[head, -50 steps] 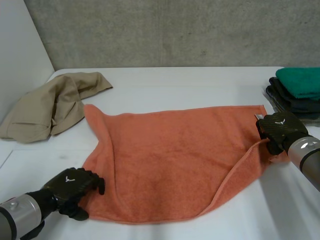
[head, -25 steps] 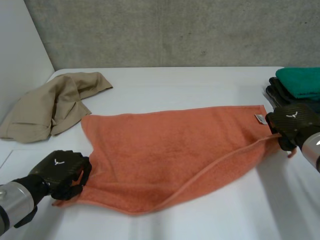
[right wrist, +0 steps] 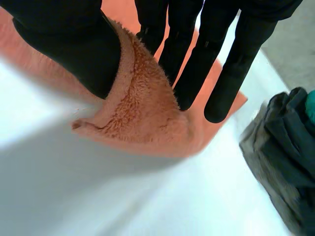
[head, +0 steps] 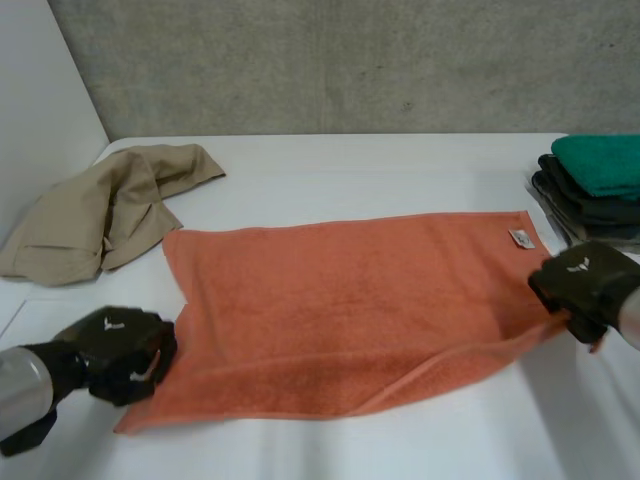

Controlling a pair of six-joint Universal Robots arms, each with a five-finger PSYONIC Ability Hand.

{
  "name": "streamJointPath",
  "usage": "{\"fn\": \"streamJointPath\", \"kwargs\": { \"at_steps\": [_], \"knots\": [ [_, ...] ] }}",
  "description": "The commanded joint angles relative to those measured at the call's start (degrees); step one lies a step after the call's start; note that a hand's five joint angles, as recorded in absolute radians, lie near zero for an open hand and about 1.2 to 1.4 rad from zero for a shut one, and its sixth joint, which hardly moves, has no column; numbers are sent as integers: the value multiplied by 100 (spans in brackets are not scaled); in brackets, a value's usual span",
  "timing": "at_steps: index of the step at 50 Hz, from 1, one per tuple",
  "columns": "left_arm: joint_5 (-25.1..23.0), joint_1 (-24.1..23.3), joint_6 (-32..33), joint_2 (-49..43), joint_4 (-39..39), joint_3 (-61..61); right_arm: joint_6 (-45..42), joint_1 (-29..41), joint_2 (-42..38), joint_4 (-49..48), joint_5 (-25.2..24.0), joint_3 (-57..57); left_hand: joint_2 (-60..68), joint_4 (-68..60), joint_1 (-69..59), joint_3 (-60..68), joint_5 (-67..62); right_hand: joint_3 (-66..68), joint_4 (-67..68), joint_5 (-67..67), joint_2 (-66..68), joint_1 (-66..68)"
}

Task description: Fold the laundry.

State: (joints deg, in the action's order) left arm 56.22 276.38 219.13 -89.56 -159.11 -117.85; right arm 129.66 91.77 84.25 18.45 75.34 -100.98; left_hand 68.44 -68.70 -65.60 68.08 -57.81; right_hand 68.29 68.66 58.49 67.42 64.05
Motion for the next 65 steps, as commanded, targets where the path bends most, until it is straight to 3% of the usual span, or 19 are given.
{"fn": "streamJointPath", "kwargs": {
  "at_steps": [1, 4, 10, 14, 19, 24, 25, 26, 27, 33, 39, 44, 52, 65],
  "knots": [
    [-41, 48, 1288, 571, 1952, -281, -2294, -880, 698, 1283, -308, -449, 1156, -1130, -1440, 1192, -1219, 1171, 1134, 1151, 1258, 1595],
    [90, 127, 1887, 598, 2279, -352, -2516, -1038, 681, 1425, -650, -546, 1156, -1130, -1440, 1192, -1219, 1171, 1134, 1151, 1258, 1595],
    [187, 162, 2222, 150, 1771, 16, -2236, -1022, 49, 1223, -696, -336, 1156, -1130, -1440, 1192, -1219, 1171, 1134, 1151, 1258, 1595],
    [257, -232, 1924, -491, 1296, 578, -1525, -635, -469, 855, -485, 217, 1156, -1130, -1440, 1192, -1219, 1171, 1134, 1151, 1258, 1595],
    [669, -690, 863, -1211, 244, 1465, -41, -240, -1128, 126, 58, 1025, 1156, -1130, -1440, 1192, -1219, 1171, 1134, 1151, 1258, 1595],
    [908, -822, -62, -1547, -68, 1862, 446, 77, -1437, -192, 350, 1168, 1156, -1130, -1440, 1192, -1219, 1171, 1134, 1151, 1258, 1595],
    [926, -831, -194, -1538, 11, 1845, 446, 95, -1455, -227, 359, 1159, 125, -99, -409, 161, -188, 1171, 1134, 1151, 1258, 1595],
    [908, -822, -439, -1468, 203, 1767, 437, 112, -1464, -271, 359, 1142, -2533, 2559, 2249, -2497, 2470, 1171, 1134, 1151, 1258, 1595],
    [900, -814, -511, -1381, 292, 1722, 446, 113, -1455, -376, 350, 1098, -3226, 3251, 2942, -3190, 3163, 1171, 1134, 1151, 1258, 1595],
    [654, -367, -740, -267, 645, 986, 481, 78, -1332, -789, 245, 922, -4358, 4383, 4074, -4321, 4295, 1171, 1134, 1151, 1258, 1595],
    [224, 126, -889, 885, 557, 37, 569, -10, -1305, -1045, 210, 860, -4394, 4419, 4110, -4357, 4331, 1171, 1134, 1151, 1258, 1595],
    [-58, 197, -828, 1362, 303, -773, 701, -107, -1305, -1115, 166, 834, -3990, 4016, 3707, -3954, 3928, 1171, 1134, 1151, 1258, 1595],
    [-173, 127, -609, 1065, -857, -1380, 718, -151, -1288, -1282, 51, 667, -3452, 3477, 3168, -3415, 3389, 1171, 1134, 1151, 1258, 1595],
    [503, -339, -143, 44, -1183, -1258, 727, -256, -1262, -1422, 34, 535, -3283, 3309, 3000, -3247, 3221, 1171, 1134, 1151, 1258, 1595]
  ]
}}
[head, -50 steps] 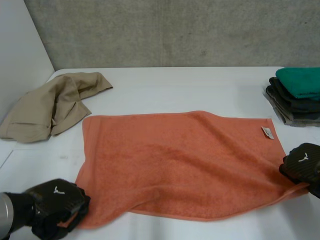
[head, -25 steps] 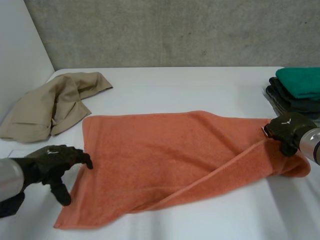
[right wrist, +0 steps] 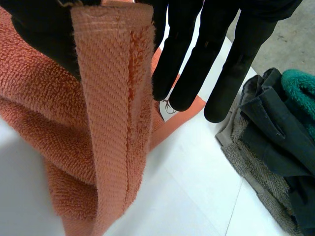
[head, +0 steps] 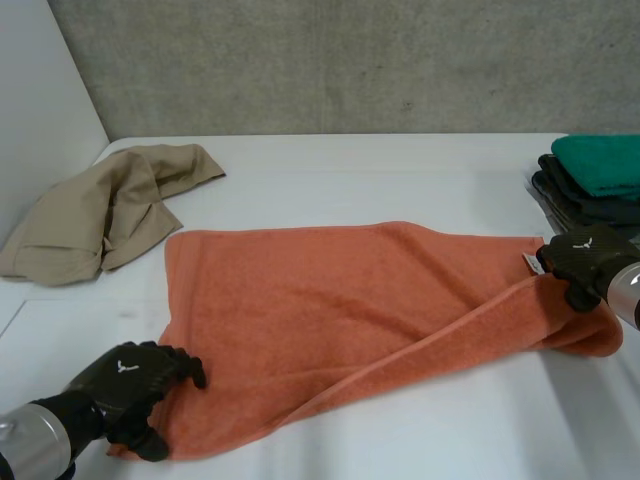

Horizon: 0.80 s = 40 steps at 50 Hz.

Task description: Fold the laundry.

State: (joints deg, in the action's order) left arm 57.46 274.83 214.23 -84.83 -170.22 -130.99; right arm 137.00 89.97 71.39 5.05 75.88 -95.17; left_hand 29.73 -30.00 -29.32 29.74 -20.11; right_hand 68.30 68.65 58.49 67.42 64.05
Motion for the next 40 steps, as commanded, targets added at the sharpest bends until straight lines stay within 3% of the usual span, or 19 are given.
{"fn": "streamJointPath", "kwargs": {
  "at_steps": [1, 3, 5, 6, 7, 8, 12, 16, 21, 26, 31, 35, 40],
  "knots": [
    [398, -193, 400, -464, -91, 48, 2, -76, 24, -92, -21, -46, 588, -561, -629, 587, -551, 1170, 1135, 1151, 1258, 1595],
    [477, -202, 532, -534, -178, 30, -6, -94, 24, -101, -30, -63, 738, -711, -779, 737, -701, 1170, 1135, 1151, 1258, 1595],
    [486, -193, 602, -578, -336, 21, 2, -111, 33, -110, -30, -72, 1961, -1934, -2002, 1960, -1924, 1170, 1135, 1151, 1258, 1595],
    [495, -184, 611, -596, -398, 21, 2, -112, 41, -110, -30, -81, 2683, -2657, -2724, 2682, -2646, 1170, 1135, 1151, 1258, 1595],
    [495, -167, 603, -596, -538, 12, -24, -112, 68, -101, -21, -90, 4522, -4496, -4563, 4521, -4485, 1170, 1135, 1151, 1258, 1595],
    [495, -158, 594, -596, -609, 12, -24, -112, 68, -101, -21, -90, 5022, -4995, -5063, 5021, -4984, 1170, 1135, 1151, 1258, 1595],
    [468, -105, 585, -526, -706, 56, -103, -112, 305, 13, 14, -177, 5027, -5000, -5068, 5026, -4989, 1170, 1135, 1151, 1258, 1595],
    [407, -79, 576, -122, -285, 118, -480, -173, 674, 513, 14, -309, 5027, -5000, -5068, 5026, -4989, 1170, 1135, 1151, 1258, 1595],
    [135, 79, 611, 466, 724, 293, -2084, -462, 1069, 1619, 58, -677, 5027, -5000, -5068, 5026, -4989, 1170, 1135, 1151, 1258, 1595],
    [-59, 176, 918, 617, 1499, 452, -2898, -683, 1254, 2245, -56, -933, 5027, -5000, -5068, 5026, -4989, 1170, 1135, 1151, 1258, 1595],
    [-50, 255, 1604, 503, 1895, 627, -2907, -780, 1254, 2343, -284, -881, 5027, -5000, -5068, 5026, -4989, 1170, 1135, 1151, 1258, 1595],
    [-120, 177, 1859, -40, 1633, 916, -2574, -560, 1035, 2141, -601, -679, 5027, -5000, -5068, 5026, -4989, 1170, 1135, 1151, 1258, 1595],
    [125, -403, 1789, -1051, 983, 1689, -1180, -113, 351, 1379, -392, 145, 5027, -5000, -5068, 5026, -4989, 1170, 1135, 1151, 1258, 1595]
  ]
}}
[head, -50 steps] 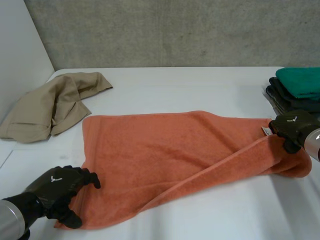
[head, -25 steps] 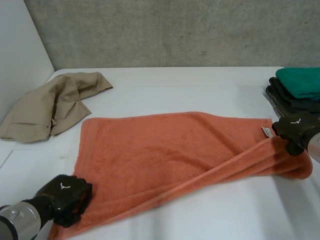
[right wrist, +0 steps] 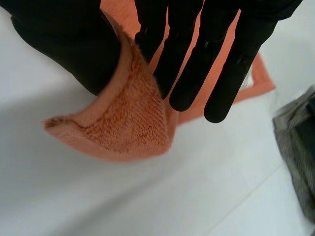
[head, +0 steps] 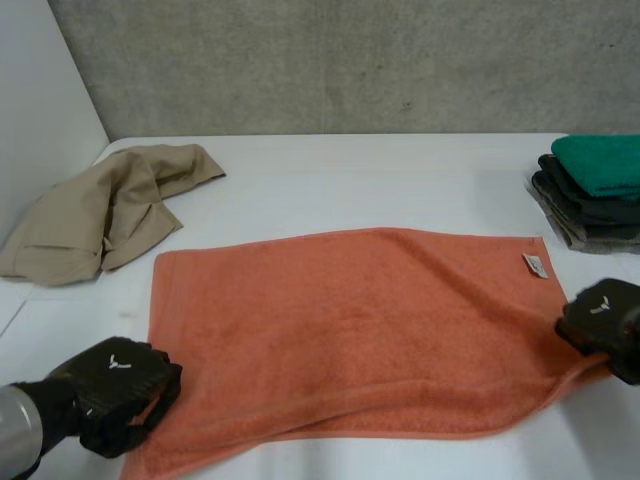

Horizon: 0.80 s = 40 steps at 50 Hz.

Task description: Fold the laundry.

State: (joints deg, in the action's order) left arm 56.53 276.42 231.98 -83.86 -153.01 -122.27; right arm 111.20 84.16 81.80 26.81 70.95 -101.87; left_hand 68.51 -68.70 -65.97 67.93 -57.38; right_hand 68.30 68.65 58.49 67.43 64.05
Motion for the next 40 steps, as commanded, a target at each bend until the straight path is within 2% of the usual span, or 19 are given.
{"fn": "streamJointPath", "kwargs": {
  "at_steps": [1, 3, 6, 7, 11, 18, 21, 22, 23, 26, 29, 33, 36, 40],
  "knots": [
    [305, -650, -21, -1298, -844, 966, 1543, 513, -814, -905, 191, 939, 1149, -1130, -1403, 1207, -1262, 1170, 1135, 1151, 1257, 1595],
    [673, -843, -161, -1727, -1150, 1492, 1946, 627, -1182, -1264, 549, 1316, 1149, -1130, -1403, 1207, -1262, 1170, 1135, 1151, 1257, 1595],
    [1113, -1036, -424, -2263, -1528, 2230, 2116, 759, -1526, -1573, 929, 1669, 1149, -1130, -1403, 1207, -1262, 1170, 1135, 1151, 1257, 1595],
    [1193, -1089, -477, -2396, -1617, 2442, 2133, 838, -1753, -1765, 1156, 1888, 1149, -1130, -1403, 1207, -1262, 1170, 1135, 1151, 1257, 1595],
    [1431, -1344, -724, -3038, -1899, 3383, 2186, 952, -2316, -2161, 1518, 2468, 1149, -1130, -1403, 1207, -1262, 1170, 1135, 1151, 1257, 1595],
    [1720, -1687, -917, -4233, -1900, 4762, 2520, 1199, -3056, -2663, 1800, 3163, 1149, -1130, -1403, 1207, -1262, 1170, 1135, 1151, 1257, 1595],
    [1958, -1749, -1049, -4314, -1689, 4932, 2608, 1348, -3258, -2655, 1896, 3278, 1149, -1130, -1403, 1207, -1262, 1170, 1135, 1151, 1257, 1595],
    [2098, -1775, -1232, -4262, -1445, 4888, 2643, 1383, -3259, -2637, 1923, 3270, 1149, -1130, -1403, 1207, -1262, 1170, 1135, 1151, 1257, 1595],
    [2151, -1784, -1347, -4200, -1338, 4827, 2678, 1427, -3250, -2646, 1958, 3191, 485, -465, -738, 542, -597, 1170, 1135, 1151, 1257, 1595],
    [2117, -1767, -1960, -3780, -1048, 4407, 2722, 1445, -3136, -2716, 1958, 3050, -3459, 3479, 3206, -3402, 3347, 1170, 1135, 1151, 1257, 1595],
    [1986, -1758, -2393, -3296, -1047, 3888, 2766, 1419, -2969, -2953, 1871, 2857, -4852, 4871, 4598, -4794, 4739, 1170, 1135, 1151, 1257, 1595],
    [1608, -1749, -2763, -2278, -1239, 2642, 2793, 1348, -2819, -3287, 1756, 2707, -4771, 4790, 4517, -4713, 4658, 1170, 1135, 1151, 1257, 1595],
    [1423, -1758, -2684, -1898, -1494, 1998, 2819, 1296, -2802, -3454, 1738, 2690, -4636, 4655, 4383, -4579, 4523, 1170, 1135, 1151, 1257, 1595],
    [1229, -1740, -2368, -1476, -1977, 1040, 2854, 1269, -2801, -3437, 1738, 2646, -3679, 3698, 3425, -3621, 3566, 1170, 1135, 1151, 1257, 1595]
  ]
}}
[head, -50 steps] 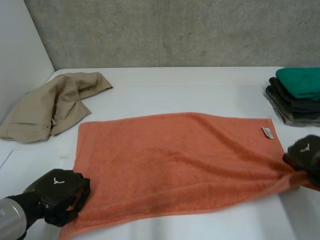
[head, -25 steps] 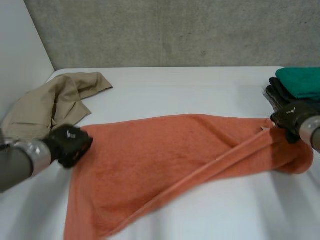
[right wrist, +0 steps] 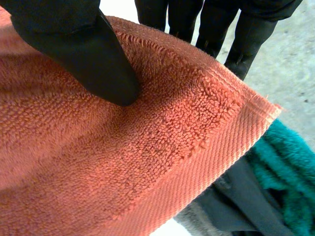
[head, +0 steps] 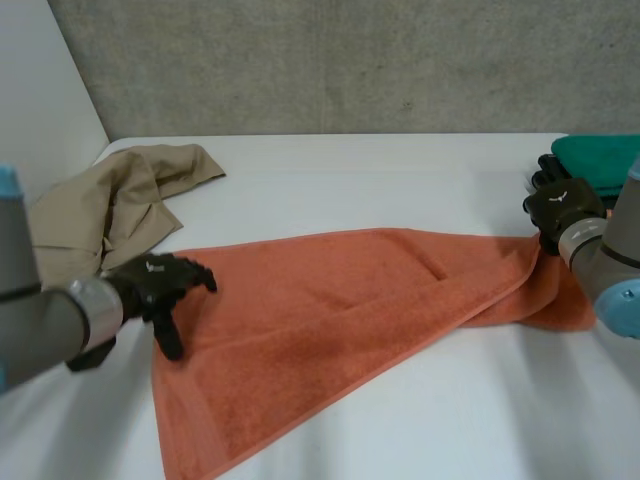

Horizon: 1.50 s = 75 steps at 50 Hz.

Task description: Fold the laundry.

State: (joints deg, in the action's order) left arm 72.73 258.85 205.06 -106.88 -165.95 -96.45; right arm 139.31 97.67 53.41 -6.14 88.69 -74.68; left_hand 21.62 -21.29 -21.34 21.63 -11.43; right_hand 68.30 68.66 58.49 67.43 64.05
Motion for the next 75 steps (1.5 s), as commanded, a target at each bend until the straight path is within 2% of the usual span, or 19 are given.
{"fn": "streamJointPath", "kwargs": {
  "at_steps": [1, 8, 13, 17, 35, 37, 38, 39, 40, 45, 50, 56, 60, 64, 66, 68, 72, 75],
  "knots": [
    [-435, 34, 507, 966, -849, -1875, 52, -90, 47, -124, -36, -91, 1428, -1461, -1456, 1427, -1448, 1170, 1134, 1151, 1257, 1595],
    [-690, 113, 1035, 1424, -1123, -2853, 105, -108, 134, -80, -54, -240, 1988, -2021, -2016, 1986, -2007, 1170, 1134, 1151, 1257, 1595],
    [-1242, 183, 1079, 1670, -1237, -3257, 114, -125, 187, -124, -89, -337, 1988, -2021, -2016, 1986, -2007, 1170, 1134, 1151, 1257, 1595],
    [-1507, 236, 1088, 1697, -1456, -3398, 114, -125, 213, -159, -115, -407, 2005, -2038, -2032, 2003, -2024, 1170, 1134, 1151, 1257, 1595],
    [-1385, 254, 1835, 959, -2010, -3416, 114, -160, 354, -212, -186, -654, 2374, -2407, -2402, 2372, -2393, 1170, 1134, 1151, 1257, 1595],
    [-1358, 254, 1879, 888, -2081, -3407, 114, -160, 372, -212, -186, -697, 2942, -2975, -2970, 2941, -2961, 1170, 1134, 1151, 1257, 1595],
    [-1332, 262, 1914, 853, -2151, -3381, 114, -160, 380, -212, -186, -698, 4945, -4978, -4973, 4943, -4964, 1170, 1134, 1151, 1257, 1595],
    [-1323, 271, 1915, 853, -2195, -3372, 114, -160, 407, -212, -186, -706, 5829, -5862, -5857, 5828, -5848, 1170, 1134, 1151, 1257, 1595],
    [-1323, 280, 1906, 853, -2230, -3346, 114, -160, 433, -212, -186, -715, 5838, -5871, -5866, 5836, -5857, 1170, 1134, 1151, 1257, 1595],
    [-1288, 262, 1582, 1519, -2196, -3240, 123, -213, 714, -168, -186, -803, 5838, -5871, -5866, 5837, -5857, 1170, 1134, 1151, 1257, 1595],
    [-1261, 358, 512, 2555, -2169, -2995, 70, -292, 1144, 165, -194, -891, 5838, -5871, -5866, 5837, -5857, 1170, 1134, 1151, 1257, 1595],
    [-1375, 456, -422, 2953, -2099, -2783, 53, -459, 1839, 781, -563, -1093, 5838, -5871, -5866, 5837, -5857, 1170, 1134, 1151, 1257, 1595],
    [-1534, 517, -397, 2734, -2020, -2836, 44, -486, 2068, 816, -906, -1347, 5838, -5871, -5866, 5837, -5857, 1170, 1134, 1151, 1257, 1595],
    [-1578, 535, -151, 2242, -1950, -2862, 26, -442, 2033, 764, -1021, -1541, 5838, -5871, -5866, 5837, -5857, 1170, 1134, 1151, 1257, 1595],
    [-1639, 526, -2, 1996, -1774, -2889, 17, -424, 1937, 711, -977, -1576, 3479, -3512, -3507, 3478, -3499, 1170, 1134, 1151, 1257, 1595],
    [-1735, 500, 104, 1882, -1581, -2932, 17, -433, 1866, 676, -933, -1576, 1994, -2027, -2021, 1992, -2013, 1170, 1134, 1151, 1257, 1595],
    [-1990, 359, 437, 1749, -1142, -3038, 26, -459, 1752, 579, -827, -1576, 1954, -1987, -1982, 1953, -1974, 1170, 1134, 1151, 1257, 1595],
    [-2096, 289, 561, 1775, -1106, -3170, 17, -468, 1673, 518, -783, -1594, 2055, -2088, -2083, 2053, -2074, 1170, 1134, 1151, 1257, 1595]
  ]
}}
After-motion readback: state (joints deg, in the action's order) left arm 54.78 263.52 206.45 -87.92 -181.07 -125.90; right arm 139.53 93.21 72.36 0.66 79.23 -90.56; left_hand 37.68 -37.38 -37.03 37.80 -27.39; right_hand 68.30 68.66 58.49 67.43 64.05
